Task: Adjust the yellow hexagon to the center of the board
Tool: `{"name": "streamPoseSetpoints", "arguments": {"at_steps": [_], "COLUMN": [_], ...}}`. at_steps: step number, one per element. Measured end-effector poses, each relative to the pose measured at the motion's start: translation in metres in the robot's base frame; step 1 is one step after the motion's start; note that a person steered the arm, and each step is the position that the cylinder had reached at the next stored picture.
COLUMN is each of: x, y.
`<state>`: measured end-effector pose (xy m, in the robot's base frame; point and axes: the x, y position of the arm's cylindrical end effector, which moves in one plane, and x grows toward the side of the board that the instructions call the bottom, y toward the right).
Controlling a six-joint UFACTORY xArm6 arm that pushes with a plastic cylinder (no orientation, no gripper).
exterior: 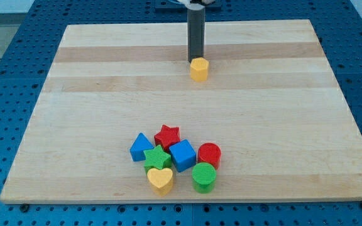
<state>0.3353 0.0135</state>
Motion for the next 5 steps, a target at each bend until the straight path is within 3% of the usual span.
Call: {"name": "streamPoseSetpoints", "arguments": {"at_steps": [2,3,4,5], "x": [0.049,0.05,0.015,0.052], "y": [0.0,0.0,0.054,0.094]}}
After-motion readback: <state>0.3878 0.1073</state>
